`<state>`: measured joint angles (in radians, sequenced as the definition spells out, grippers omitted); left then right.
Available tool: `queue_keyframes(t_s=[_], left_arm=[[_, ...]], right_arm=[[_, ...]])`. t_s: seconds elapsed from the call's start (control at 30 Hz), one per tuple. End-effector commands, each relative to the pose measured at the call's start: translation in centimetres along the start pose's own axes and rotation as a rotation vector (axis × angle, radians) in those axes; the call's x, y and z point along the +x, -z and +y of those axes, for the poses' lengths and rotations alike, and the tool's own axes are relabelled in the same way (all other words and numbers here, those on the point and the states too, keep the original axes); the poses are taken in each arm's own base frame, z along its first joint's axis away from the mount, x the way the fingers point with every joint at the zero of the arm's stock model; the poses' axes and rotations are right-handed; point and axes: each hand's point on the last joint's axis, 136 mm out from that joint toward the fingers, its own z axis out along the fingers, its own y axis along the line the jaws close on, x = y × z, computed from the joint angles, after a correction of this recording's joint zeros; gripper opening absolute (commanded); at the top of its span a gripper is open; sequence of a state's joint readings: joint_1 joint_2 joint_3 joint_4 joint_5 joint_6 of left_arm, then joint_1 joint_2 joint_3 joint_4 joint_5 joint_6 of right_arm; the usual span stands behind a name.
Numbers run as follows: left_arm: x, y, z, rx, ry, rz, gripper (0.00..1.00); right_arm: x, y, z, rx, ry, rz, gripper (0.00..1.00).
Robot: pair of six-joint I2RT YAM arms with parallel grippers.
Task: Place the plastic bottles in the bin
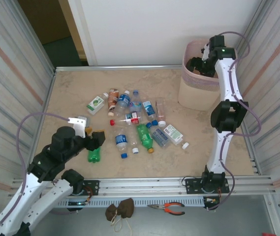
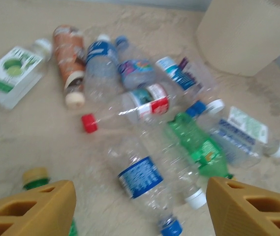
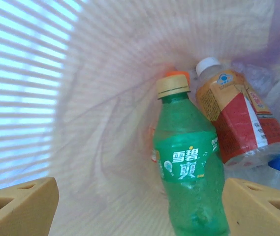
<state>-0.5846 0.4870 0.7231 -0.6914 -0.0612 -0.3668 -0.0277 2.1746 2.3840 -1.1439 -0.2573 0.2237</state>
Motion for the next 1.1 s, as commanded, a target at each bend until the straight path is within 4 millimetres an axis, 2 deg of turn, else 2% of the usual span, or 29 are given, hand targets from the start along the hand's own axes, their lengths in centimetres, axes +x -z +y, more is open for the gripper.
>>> queue_keyframes(t_s=[0.0,0.27,0.47,0.67,0.8,0.9,1.07], left_arm=[[1.8,0.2,2.7,-0.153,0.068,0.074,0.71],[5.0,-0.8,5.7,-0.335,0.261,0.156,0.78],[8.7,-1.2,8.4,-0.53,0.388,0.253,0.81],[12.0,-3.1,8.1,-0.519,0.417,0.366,0.87],[13.7,-3.8,8.0,-0.488,0.399,0.414,0.88],[15.2,-3.9,8.2,-0.495,0.39,0.463,0.88],[16.7,-4.9,7.1,-0.424,0.375,0.532,0.86]], right_arm=[[-0.6,4.7,1.1,0.003,0.029,-0.068,0.85],[-0.7,9.5,2.5,-0.012,0.052,-0.147,0.85],[0.0,12.2,3.8,-0.029,0.076,-0.183,0.85],[0.8,14.9,5.2,-0.049,0.1,-0.23,0.85],[1.5,16.3,6.1,-0.065,0.116,-0.253,0.85],[2.0,17.2,6.8,-0.079,0.127,-0.268,0.85],[2.8,18.0,7.7,-0.101,0.143,-0.279,0.85]])
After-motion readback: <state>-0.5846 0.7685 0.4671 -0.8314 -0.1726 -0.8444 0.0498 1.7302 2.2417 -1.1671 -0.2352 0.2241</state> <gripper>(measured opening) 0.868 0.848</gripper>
